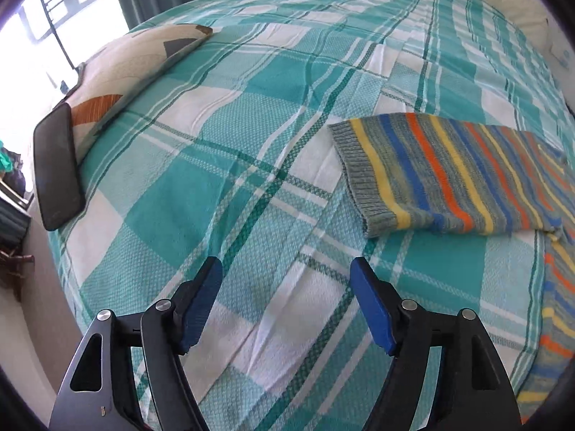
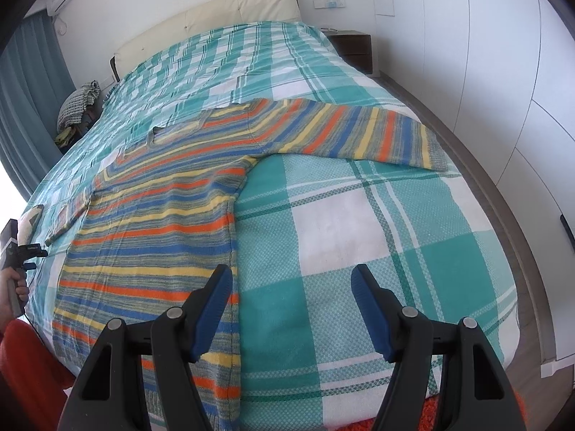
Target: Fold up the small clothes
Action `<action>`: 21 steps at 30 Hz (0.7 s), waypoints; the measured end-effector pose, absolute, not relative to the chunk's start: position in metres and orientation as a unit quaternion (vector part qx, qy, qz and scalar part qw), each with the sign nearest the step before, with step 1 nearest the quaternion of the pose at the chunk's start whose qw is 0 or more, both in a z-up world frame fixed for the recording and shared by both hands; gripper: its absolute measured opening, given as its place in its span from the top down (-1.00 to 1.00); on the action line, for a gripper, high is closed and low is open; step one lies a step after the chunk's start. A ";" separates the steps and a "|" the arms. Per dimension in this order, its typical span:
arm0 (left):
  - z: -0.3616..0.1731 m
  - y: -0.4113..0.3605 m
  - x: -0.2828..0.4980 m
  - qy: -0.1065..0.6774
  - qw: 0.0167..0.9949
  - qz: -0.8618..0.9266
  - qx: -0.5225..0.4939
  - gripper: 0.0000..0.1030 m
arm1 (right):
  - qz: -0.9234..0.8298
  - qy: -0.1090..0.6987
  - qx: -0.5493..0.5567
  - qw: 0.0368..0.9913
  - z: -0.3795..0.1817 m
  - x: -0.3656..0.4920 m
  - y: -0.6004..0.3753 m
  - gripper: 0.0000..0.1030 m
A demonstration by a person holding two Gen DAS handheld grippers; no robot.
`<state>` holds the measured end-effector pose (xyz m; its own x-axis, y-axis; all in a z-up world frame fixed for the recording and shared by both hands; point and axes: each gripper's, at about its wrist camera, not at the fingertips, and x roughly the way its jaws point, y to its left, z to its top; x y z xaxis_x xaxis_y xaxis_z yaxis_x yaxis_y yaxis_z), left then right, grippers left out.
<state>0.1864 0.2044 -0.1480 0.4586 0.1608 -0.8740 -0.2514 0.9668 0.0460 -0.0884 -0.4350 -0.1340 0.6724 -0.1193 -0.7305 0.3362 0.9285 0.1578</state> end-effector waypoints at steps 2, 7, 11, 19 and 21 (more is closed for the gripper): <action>-0.136 0.194 0.159 0.486 0.868 0.085 -0.052 -0.76 | -0.131 0.387 0.156 0.899 -0.135 -0.086 -0.441 -0.33; -0.134 0.164 0.141 0.475 0.878 0.018 -0.052 -0.90 | -0.160 0.388 0.213 0.882 -0.140 -0.069 -0.473 -0.34; -0.170 0.152 0.156 0.510 0.860 0.024 -0.013 -0.91 | -0.221 0.407 0.184 0.867 -0.158 -0.051 -0.490 -0.48; -0.188 0.150 0.144 0.497 0.867 0.030 -0.019 -0.99 | -0.218 0.469 0.162 0.840 -0.200 -0.034 -0.482 -0.93; -0.188 0.151 0.144 0.497 0.867 0.027 -0.021 -0.99 | -0.219 0.468 0.156 0.842 -0.203 -0.032 -0.479 -1.00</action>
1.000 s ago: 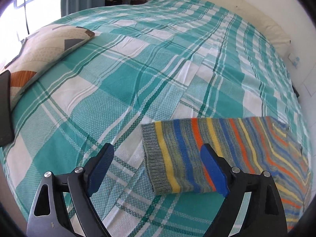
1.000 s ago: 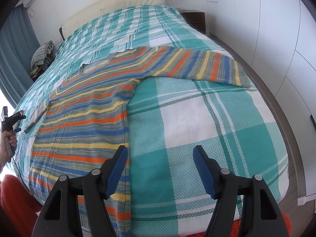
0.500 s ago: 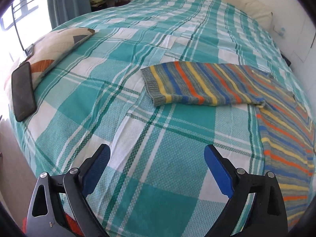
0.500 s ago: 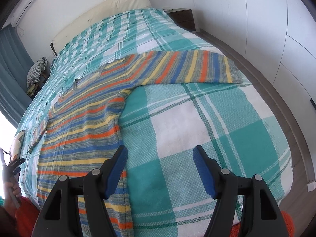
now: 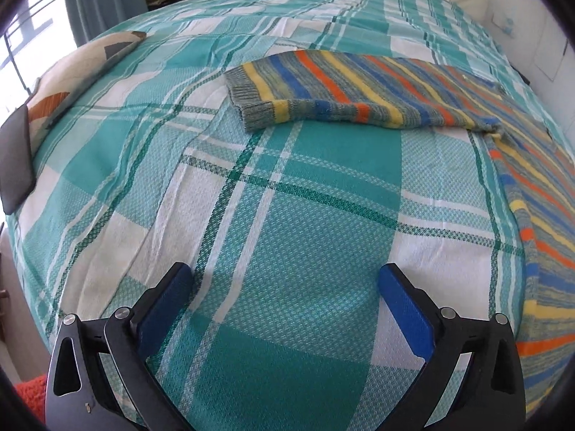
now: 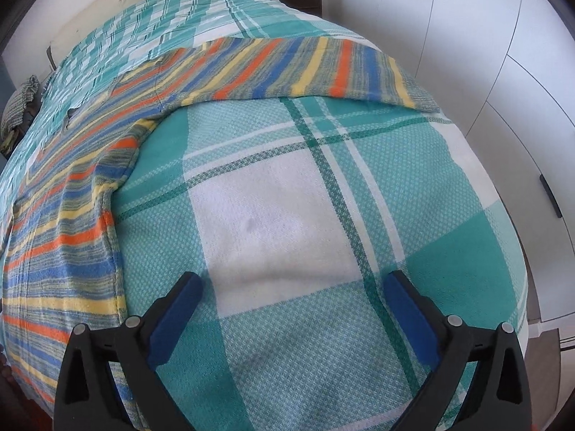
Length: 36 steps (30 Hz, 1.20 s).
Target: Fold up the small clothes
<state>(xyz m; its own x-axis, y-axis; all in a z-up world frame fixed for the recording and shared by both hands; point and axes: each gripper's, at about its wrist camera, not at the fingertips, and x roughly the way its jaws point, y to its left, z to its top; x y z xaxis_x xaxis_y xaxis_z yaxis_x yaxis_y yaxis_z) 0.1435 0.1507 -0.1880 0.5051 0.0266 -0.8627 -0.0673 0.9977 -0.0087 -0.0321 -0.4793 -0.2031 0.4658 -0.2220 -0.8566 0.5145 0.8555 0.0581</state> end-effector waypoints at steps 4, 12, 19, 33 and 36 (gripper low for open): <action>-0.188 0.152 0.141 0.490 0.871 0.023 -0.020 -0.99 | -0.224 0.462 0.156 0.844 -0.206 -0.034 -0.478 -1.00; -0.188 0.152 0.141 0.494 0.869 0.027 -0.024 -0.99 | -0.228 0.464 0.145 0.844 -0.206 -0.032 -0.475 -1.00; -0.188 0.151 0.142 0.496 0.868 0.026 -0.019 -0.99 | -0.232 0.467 0.136 0.842 -0.207 -0.030 -0.472 -1.00; -0.189 0.147 0.142 0.499 0.866 0.028 -0.003 -0.99 | -0.241 0.471 0.125 0.839 -0.209 -0.027 -0.469 -1.00; -0.189 0.146 0.142 0.500 0.866 0.028 -0.001 -0.99 | -0.242 0.471 0.123 0.839 -0.209 -0.027 -0.469 -1.00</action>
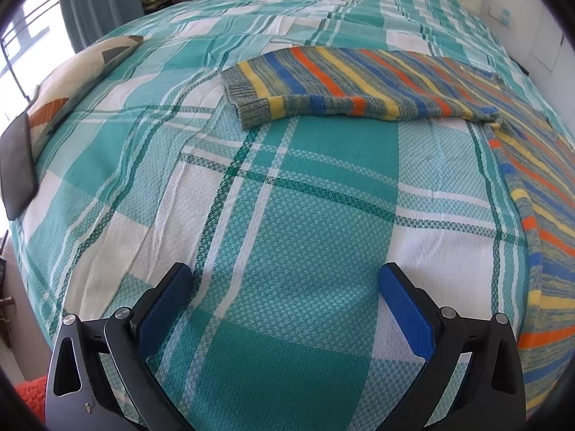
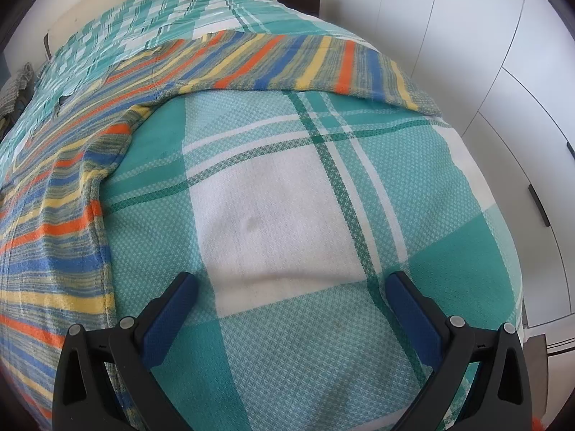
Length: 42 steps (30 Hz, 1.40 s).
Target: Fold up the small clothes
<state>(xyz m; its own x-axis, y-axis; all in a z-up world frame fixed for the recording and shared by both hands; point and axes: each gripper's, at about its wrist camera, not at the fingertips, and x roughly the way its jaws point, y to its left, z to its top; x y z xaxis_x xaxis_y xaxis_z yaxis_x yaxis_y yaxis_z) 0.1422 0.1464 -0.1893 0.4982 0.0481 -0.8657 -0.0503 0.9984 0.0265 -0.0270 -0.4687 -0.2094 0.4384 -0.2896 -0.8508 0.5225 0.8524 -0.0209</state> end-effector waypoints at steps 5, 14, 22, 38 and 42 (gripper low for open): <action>-0.190 0.146 0.142 0.500 0.865 0.028 0.002 -0.99 | -0.242 0.471 0.123 0.839 -0.209 -0.027 -0.468 -1.00; -0.190 0.146 0.142 0.501 0.865 0.028 0.002 -0.99 | -0.242 0.471 0.123 0.839 -0.209 -0.027 -0.468 -1.00; -0.190 0.144 0.139 0.494 0.869 0.031 0.005 -0.99 | -0.242 0.471 0.123 0.839 -0.209 -0.027 -0.468 -1.00; -0.190 0.144 0.139 0.494 0.869 0.030 0.006 -0.99 | -0.243 0.471 0.122 0.839 -0.210 -0.027 -0.467 -1.00; -0.190 0.144 0.139 0.494 0.869 0.030 0.006 -0.99 | -0.243 0.471 0.121 0.839 -0.209 -0.027 -0.468 -1.00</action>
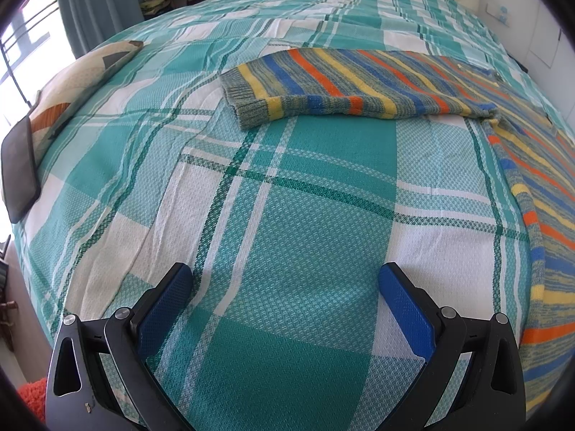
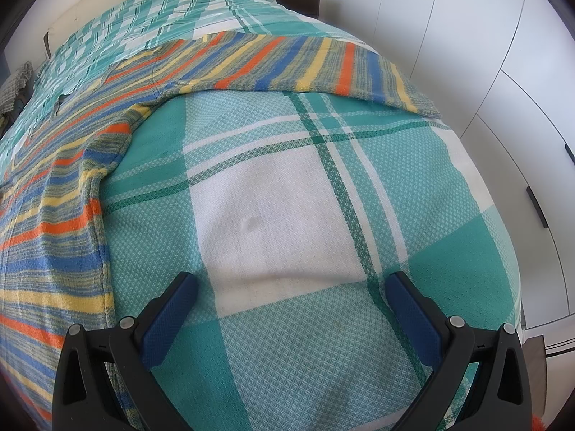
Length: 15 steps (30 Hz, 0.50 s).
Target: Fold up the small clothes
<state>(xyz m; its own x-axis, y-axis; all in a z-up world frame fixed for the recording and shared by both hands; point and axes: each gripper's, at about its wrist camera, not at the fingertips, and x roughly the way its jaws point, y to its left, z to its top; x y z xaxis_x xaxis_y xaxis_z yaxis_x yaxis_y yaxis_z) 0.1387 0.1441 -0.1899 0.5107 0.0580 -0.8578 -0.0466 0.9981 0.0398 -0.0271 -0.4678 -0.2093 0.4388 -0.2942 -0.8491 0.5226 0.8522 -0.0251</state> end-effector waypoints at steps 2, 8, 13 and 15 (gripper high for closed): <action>-0.190 0.144 0.139 0.494 0.869 0.030 0.006 -0.99 | -0.243 0.471 0.122 0.839 -0.209 -0.027 -0.467 -1.00; -0.190 0.144 0.138 0.493 0.869 0.030 0.006 -0.99 | -0.244 0.471 0.121 0.839 -0.209 -0.027 -0.467 -1.00; -0.190 0.144 0.138 0.493 0.869 0.030 0.006 -0.99 | -0.244 0.471 0.120 0.840 -0.209 -0.027 -0.468 -1.00; -0.190 0.144 0.138 0.493 0.869 0.030 0.005 -0.99 | -0.244 0.470 0.120 0.840 -0.209 -0.027 -0.467 -1.00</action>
